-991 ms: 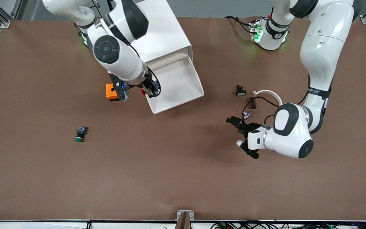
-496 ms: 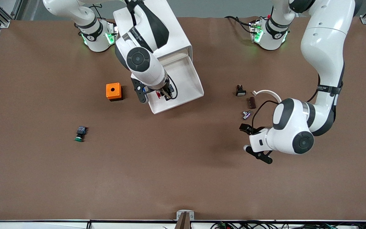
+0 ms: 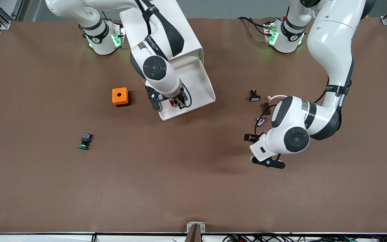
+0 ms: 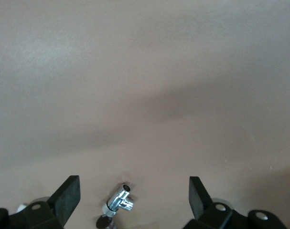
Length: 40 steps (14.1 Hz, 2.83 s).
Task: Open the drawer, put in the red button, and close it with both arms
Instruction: 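Carry the red button with the right gripper over the open drawer, then lower the red button into the drawer and open the right gripper, then push the drawer closed with the left gripper while the right gripper withdraws, then push the drawer fully shut into the cabinet with the left gripper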
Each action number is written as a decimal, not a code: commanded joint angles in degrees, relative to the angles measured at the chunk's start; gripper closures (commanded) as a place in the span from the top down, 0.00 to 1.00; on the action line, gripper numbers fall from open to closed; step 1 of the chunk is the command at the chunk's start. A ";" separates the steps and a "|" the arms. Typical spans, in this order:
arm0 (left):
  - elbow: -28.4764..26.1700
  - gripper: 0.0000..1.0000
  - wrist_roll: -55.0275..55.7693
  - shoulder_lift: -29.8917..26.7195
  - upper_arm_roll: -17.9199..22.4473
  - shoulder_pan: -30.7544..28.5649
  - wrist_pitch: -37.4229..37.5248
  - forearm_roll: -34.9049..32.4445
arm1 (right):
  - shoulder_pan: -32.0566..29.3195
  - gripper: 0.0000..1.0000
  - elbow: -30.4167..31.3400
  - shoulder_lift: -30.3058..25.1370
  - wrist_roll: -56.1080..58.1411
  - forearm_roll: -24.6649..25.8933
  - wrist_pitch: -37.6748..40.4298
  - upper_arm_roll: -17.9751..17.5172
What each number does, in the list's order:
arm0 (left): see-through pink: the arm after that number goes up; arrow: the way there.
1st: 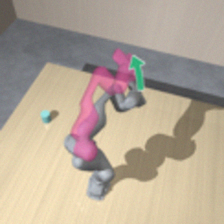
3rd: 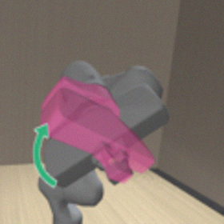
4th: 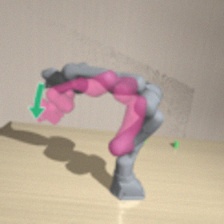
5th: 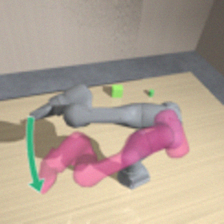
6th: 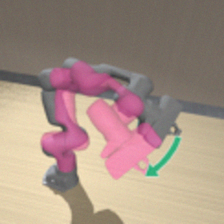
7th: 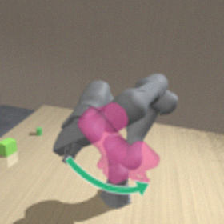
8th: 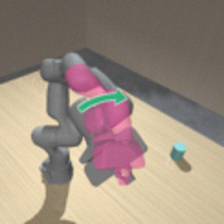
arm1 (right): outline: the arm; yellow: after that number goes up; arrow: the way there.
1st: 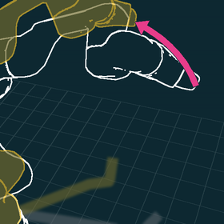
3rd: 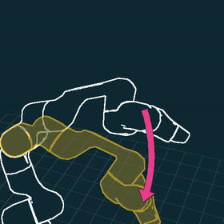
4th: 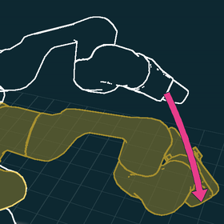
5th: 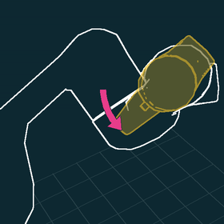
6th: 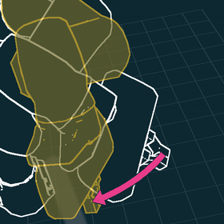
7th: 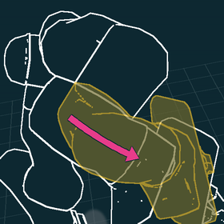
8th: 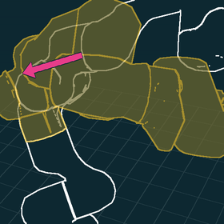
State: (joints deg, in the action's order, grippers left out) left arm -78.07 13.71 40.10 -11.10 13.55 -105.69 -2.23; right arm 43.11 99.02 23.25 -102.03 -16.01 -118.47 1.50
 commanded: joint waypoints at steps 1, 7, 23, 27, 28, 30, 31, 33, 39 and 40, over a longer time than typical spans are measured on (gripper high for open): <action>-0.59 1.00 7.97 -0.47 0.11 2.09 -0.65 -3.30 | 1.27 0.39 0.65 -0.40 -0.97 -1.22 -0.62 0.70; -1.03 1.00 24.41 -0.12 0.02 3.84 -3.64 -3.30 | 1.36 1.00 0.47 -0.58 -1.32 -1.13 -0.01 0.70; -1.56 1.00 51.33 1.56 -0.33 22.48 -12.08 1.25 | -17.34 1.00 -13.68 -17.27 22.62 2.02 40.75 1.31; -1.30 1.00 55.08 0.85 -0.42 25.72 -12.08 6.01 | -27.88 1.00 -13.33 -20.44 44.05 3.61 45.51 1.22; -1.21 1.00 57.46 0.85 -0.42 26.17 -12.08 5.93 | -30.25 1.00 -13.24 -20.79 49.86 5.00 45.69 1.31; -1.12 1.00 60.28 0.85 -0.50 28.45 -12.08 6.10 | -34.56 1.00 -13.33 -20.71 60.85 8.61 45.43 1.22; -1.12 1.00 61.25 0.85 -0.68 28.81 -12.08 6.19 | -36.76 1.00 -13.33 -20.62 65.34 9.14 45.08 1.22; -1.12 1.00 64.67 0.85 -2.08 29.77 -13.04 6.80 | -40.72 1.00 -13.50 -20.36 73.96 10.11 43.86 1.22; -1.12 1.00 69.17 0.94 -6.91 29.69 -13.83 7.07 | -44.52 1.00 -13.50 -19.48 85.86 13.97 38.15 1.22; -1.12 1.00 69.26 1.03 -7.18 29.69 -14.27 8.37 | -44.52 1.00 -13.50 -19.39 87.25 15.03 36.92 1.22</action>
State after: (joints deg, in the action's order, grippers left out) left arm -79.09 82.11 41.64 -17.38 43.43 -119.22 4.11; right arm -0.55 85.29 4.00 -17.33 -3.27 -79.66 3.91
